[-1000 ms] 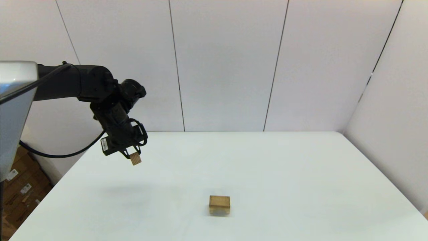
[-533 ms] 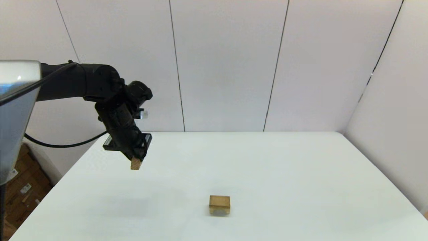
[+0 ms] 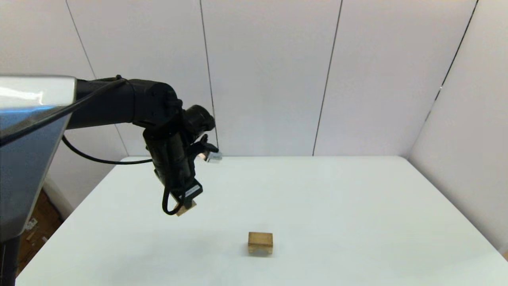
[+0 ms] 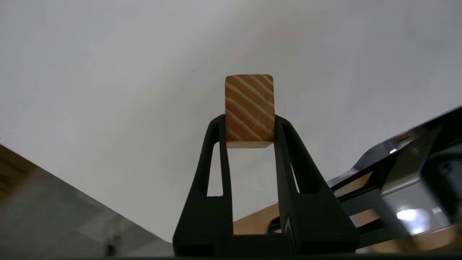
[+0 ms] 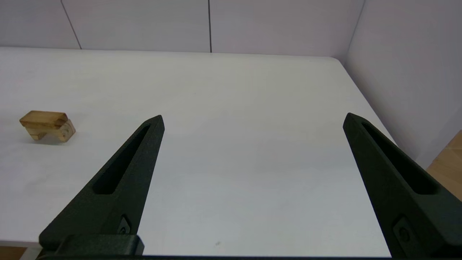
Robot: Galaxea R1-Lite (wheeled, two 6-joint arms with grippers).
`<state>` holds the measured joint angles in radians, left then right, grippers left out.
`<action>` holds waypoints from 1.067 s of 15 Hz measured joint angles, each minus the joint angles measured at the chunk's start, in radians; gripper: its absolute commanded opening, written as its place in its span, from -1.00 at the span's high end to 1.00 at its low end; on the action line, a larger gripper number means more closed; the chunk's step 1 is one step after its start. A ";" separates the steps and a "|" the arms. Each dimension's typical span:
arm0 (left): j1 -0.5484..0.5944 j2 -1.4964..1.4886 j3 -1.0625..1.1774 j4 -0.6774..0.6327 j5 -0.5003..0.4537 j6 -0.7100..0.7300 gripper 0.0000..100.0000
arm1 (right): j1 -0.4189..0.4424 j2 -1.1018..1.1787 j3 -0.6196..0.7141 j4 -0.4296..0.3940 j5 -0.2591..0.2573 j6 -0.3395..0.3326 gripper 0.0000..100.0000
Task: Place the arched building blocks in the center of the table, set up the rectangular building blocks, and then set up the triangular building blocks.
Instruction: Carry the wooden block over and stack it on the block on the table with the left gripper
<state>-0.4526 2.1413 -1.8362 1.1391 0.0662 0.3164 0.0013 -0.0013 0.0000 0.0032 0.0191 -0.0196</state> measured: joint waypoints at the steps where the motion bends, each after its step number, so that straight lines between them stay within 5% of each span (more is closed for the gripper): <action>1: -0.018 0.000 0.004 0.001 0.001 0.071 1.00 | 0.000 0.000 0.000 0.000 0.000 0.000 -1.00; 7: -0.144 0.024 -0.045 0.000 -0.009 0.378 1.00 | 0.000 0.000 0.000 0.000 0.000 0.000 -1.00; 16: -0.270 0.157 -0.136 -0.136 -0.084 0.412 1.00 | 0.000 0.000 0.000 0.000 0.000 0.000 -1.00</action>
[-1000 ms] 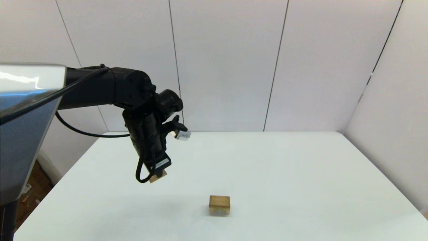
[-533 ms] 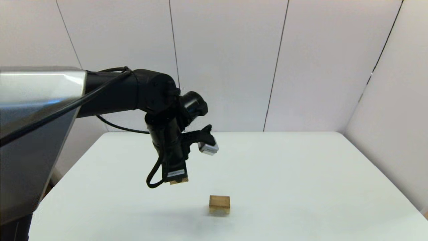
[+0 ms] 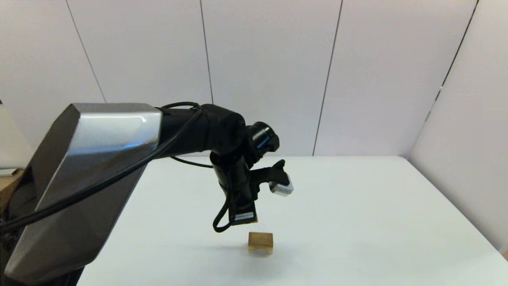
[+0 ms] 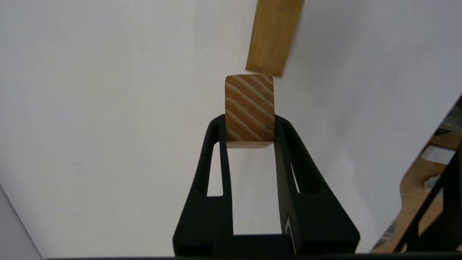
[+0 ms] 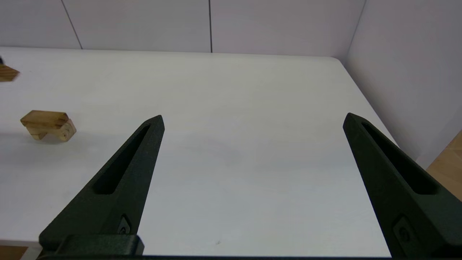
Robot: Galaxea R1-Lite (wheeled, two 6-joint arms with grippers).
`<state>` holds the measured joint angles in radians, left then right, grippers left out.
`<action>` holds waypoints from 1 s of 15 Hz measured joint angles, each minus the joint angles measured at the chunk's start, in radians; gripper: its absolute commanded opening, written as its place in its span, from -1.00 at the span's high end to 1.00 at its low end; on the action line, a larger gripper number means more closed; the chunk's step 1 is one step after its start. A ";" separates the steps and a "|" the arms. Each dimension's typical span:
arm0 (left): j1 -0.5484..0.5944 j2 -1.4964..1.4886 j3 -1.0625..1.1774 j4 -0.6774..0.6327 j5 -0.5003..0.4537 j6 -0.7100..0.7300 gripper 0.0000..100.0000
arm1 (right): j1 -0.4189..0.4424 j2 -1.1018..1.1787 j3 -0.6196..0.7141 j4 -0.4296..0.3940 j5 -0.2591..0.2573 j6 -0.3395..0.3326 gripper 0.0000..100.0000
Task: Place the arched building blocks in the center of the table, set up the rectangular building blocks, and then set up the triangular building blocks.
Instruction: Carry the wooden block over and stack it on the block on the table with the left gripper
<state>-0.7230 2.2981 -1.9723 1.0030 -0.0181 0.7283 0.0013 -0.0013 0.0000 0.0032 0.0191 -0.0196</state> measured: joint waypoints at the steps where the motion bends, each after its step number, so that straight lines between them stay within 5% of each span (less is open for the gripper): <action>1: -0.010 0.011 0.000 -0.007 0.000 0.009 1.00 | 0.000 0.000 0.000 0.000 0.000 0.000 -1.00; 15: -0.042 0.076 0.000 -0.013 -0.072 0.148 1.00 | 0.000 0.000 0.000 0.000 0.000 0.000 -1.00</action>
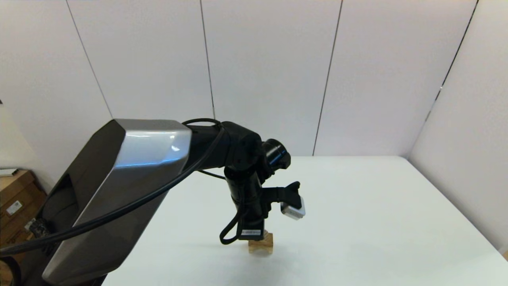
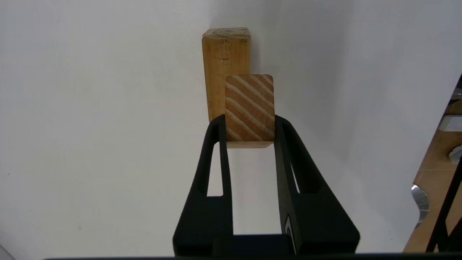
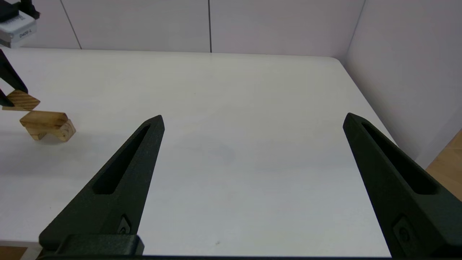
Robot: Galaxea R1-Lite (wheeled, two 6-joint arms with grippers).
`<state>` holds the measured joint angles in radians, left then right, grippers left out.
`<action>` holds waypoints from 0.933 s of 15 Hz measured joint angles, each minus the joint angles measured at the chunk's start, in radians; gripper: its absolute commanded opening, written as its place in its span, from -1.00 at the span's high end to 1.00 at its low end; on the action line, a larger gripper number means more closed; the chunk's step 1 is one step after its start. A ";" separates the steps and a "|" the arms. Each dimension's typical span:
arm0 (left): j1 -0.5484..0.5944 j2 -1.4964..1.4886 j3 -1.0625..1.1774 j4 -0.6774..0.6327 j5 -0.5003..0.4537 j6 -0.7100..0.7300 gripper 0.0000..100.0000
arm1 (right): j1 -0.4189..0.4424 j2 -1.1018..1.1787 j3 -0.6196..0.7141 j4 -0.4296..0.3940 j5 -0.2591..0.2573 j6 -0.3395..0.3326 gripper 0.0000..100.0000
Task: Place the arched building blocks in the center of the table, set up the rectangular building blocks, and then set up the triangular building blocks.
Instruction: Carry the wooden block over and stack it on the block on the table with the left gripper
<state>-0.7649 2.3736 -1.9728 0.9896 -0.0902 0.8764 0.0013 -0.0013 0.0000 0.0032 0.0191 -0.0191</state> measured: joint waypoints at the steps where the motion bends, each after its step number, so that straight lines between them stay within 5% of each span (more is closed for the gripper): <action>1: -0.001 0.003 0.000 -0.001 0.000 0.004 1.00 | 0.000 0.000 0.000 0.000 0.000 0.000 -1.00; 14: -0.002 0.034 -0.003 -0.036 0.004 0.061 1.00 | 0.000 0.000 0.000 0.000 0.000 0.000 -1.00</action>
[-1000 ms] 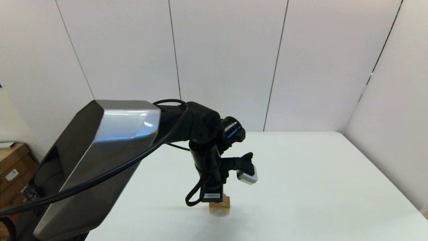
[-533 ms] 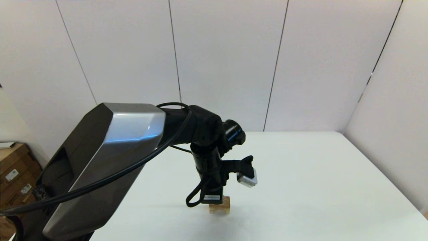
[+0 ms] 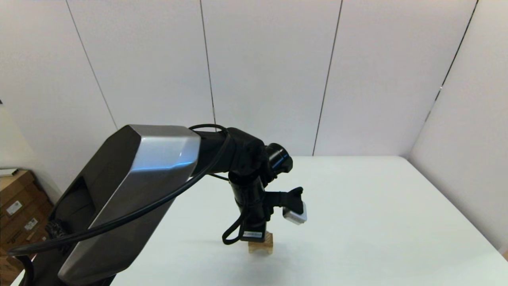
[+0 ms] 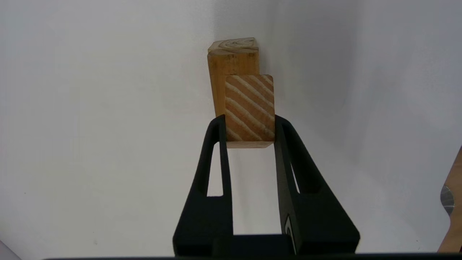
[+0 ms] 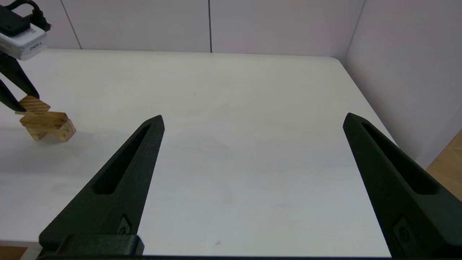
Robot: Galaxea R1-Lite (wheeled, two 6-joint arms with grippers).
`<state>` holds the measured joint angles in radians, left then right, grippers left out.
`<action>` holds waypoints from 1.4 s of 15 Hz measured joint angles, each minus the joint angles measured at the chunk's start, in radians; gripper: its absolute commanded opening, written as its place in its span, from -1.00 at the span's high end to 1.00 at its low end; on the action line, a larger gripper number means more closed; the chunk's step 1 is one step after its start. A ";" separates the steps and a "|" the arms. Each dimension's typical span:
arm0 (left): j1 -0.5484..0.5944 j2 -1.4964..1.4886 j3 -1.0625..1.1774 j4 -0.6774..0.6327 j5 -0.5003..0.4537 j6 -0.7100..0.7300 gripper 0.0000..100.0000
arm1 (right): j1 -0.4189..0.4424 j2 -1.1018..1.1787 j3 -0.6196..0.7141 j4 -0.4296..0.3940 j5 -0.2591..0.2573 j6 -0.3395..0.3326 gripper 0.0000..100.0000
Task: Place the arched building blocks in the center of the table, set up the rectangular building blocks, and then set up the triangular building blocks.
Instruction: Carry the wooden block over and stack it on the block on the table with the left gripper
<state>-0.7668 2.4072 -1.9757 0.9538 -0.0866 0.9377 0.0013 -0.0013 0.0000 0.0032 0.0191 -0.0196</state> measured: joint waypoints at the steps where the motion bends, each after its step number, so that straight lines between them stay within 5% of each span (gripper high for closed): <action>1: 0.000 0.003 0.000 0.000 0.000 0.002 1.00 | 0.000 0.000 0.000 0.000 0.000 0.000 -1.00; 21: 0.007 0.027 0.000 -0.035 0.000 0.005 1.00 | 0.000 0.000 0.000 0.000 0.000 0.000 -1.00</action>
<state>-0.7596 2.4338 -1.9757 0.9191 -0.0864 0.9423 0.0013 -0.0013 0.0000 0.0032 0.0196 -0.0196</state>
